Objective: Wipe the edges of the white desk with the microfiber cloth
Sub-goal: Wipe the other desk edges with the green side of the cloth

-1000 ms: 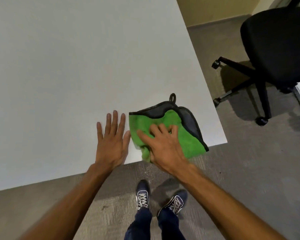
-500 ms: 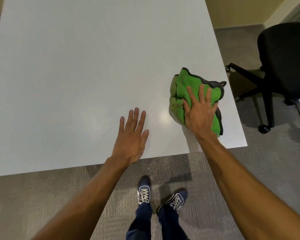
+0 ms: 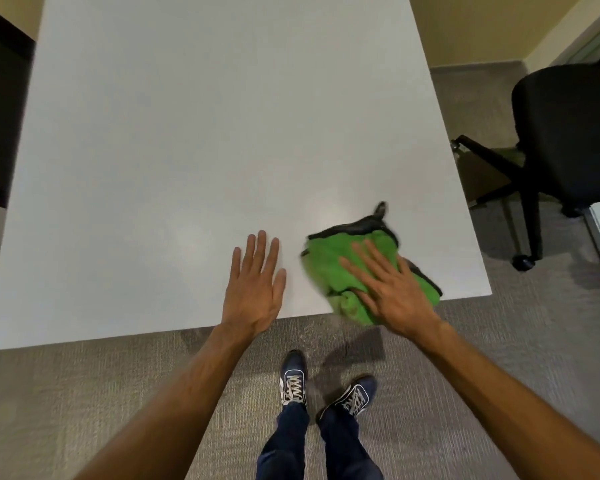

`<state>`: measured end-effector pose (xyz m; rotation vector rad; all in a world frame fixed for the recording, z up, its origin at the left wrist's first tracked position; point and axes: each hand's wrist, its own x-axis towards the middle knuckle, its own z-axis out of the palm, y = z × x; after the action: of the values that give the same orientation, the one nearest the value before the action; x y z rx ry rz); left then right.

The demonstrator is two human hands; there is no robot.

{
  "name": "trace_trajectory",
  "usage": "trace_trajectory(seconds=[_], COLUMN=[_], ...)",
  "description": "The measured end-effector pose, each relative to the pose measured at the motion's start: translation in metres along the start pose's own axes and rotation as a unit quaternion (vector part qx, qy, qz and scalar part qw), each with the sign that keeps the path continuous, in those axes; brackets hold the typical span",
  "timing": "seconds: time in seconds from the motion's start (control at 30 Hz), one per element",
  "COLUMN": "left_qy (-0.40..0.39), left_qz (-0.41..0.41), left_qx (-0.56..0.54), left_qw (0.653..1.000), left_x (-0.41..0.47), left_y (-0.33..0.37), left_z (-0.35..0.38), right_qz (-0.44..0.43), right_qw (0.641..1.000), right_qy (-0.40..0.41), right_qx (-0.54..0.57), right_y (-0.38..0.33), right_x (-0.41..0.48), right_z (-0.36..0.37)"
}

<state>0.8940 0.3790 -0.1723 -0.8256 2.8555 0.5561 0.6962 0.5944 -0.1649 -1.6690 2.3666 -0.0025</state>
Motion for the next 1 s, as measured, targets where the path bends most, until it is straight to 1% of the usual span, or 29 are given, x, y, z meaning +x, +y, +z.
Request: trace_trajectory(seconds=[0.07, 0.13, 0.2, 0.27, 0.3, 0.33, 0.43, 0.5, 0.53, 0.57, 0.6, 0.63, 0.7, 0.73, 0.8, 0.87, 0.9, 0.97, 1.0], left_qy=[-0.013, -0.023, -0.034, -0.050, -0.056, -0.061, -0.083, -0.109, -0.121, -0.137, -0.151, -0.163, -0.175, -0.173, -0.145, -0.106, -0.090, -0.074, -0.076], left_qz=[0.004, 0.004, 0.000, -0.001, -0.001, -0.001, -0.004, -0.010, -0.014, -0.018, -0.019, -0.019, -0.024, -0.028, -0.018, 0.007, 0.011, -0.012, -0.042], left_qx=[0.034, 0.055, 0.062, 0.061, 0.060, 0.060, 0.060, 0.050, 0.047, 0.045, 0.047, 0.053, 0.054, 0.048, 0.022, -0.045, -0.096, -0.209, -0.253], left_qw=[0.999, 0.998, 0.997, 0.997, 0.997, 0.996, 0.995, 0.993, 0.991, 0.989, 0.987, 0.985, 0.983, 0.983, 0.989, 0.993, 0.991, 0.975, 0.963], left_x=[-0.001, -0.001, 0.000, 0.001, 0.002, 0.002, 0.004, 0.006, 0.007, 0.008, 0.009, 0.009, 0.008, 0.008, 0.010, 0.008, 0.008, 0.008, 0.008], left_y=[-0.001, -0.002, -0.004, -0.005, -0.006, -0.006, -0.008, -0.005, -0.003, 0.000, 0.003, 0.005, 0.013, 0.018, 0.033, 0.055, 0.068, 0.095, 0.108], left_z=[0.003, 0.005, 0.005, 0.004, 0.004, 0.004, 0.001, -0.003, -0.007, -0.012, -0.017, -0.021, -0.029, -0.031, -0.034, -0.033, -0.032, -0.030, -0.029], right_qz=[0.124, 0.249, 0.344, 0.399, 0.396, 0.373, 0.245, 0.142, 0.102, 0.082, 0.088, 0.124, 0.228, 0.267, 0.300, 0.293, 0.290, 0.308, 0.332], right_qw=[0.991, 0.963, 0.928, 0.903, 0.904, 0.915, 0.964, 0.988, 0.993, 0.995, 0.994, 0.990, 0.970, 0.958, 0.945, 0.943, 0.940, 0.923, 0.907], right_qy=[0.013, 0.060, 0.093, 0.098, 0.096, 0.090, 0.055, 0.003, -0.019, -0.038, -0.050, -0.054, -0.042, -0.036, -0.029, -0.026, -0.016, 0.041, 0.084], right_qx=[0.039, 0.083, 0.113, 0.129, 0.127, 0.121, 0.090, 0.064, 0.047, 0.033, 0.028, 0.036, 0.073, 0.093, 0.125, 0.156, 0.176, 0.224, 0.245], right_y=[0.031, 0.043, 0.031, 0.003, -0.013, -0.028, -0.056, -0.048, -0.036, -0.022, -0.009, 0.001, 0.010, 0.011, 0.010, 0.007, 0.007, 0.009, 0.011], right_x=[-0.009, -0.010, 0.004, 0.019, 0.024, 0.025, 0.013, -0.001, -0.007, -0.012, -0.016, -0.019, -0.022, -0.019, -0.010, -0.007, -0.009, -0.019, -0.027], right_z=[-0.006, -0.008, -0.008, -0.006, -0.004, -0.001, 0.005, 0.002, -0.001, -0.005, -0.009, -0.012, -0.017, -0.018, -0.023, -0.029, -0.033, -0.041, -0.045])
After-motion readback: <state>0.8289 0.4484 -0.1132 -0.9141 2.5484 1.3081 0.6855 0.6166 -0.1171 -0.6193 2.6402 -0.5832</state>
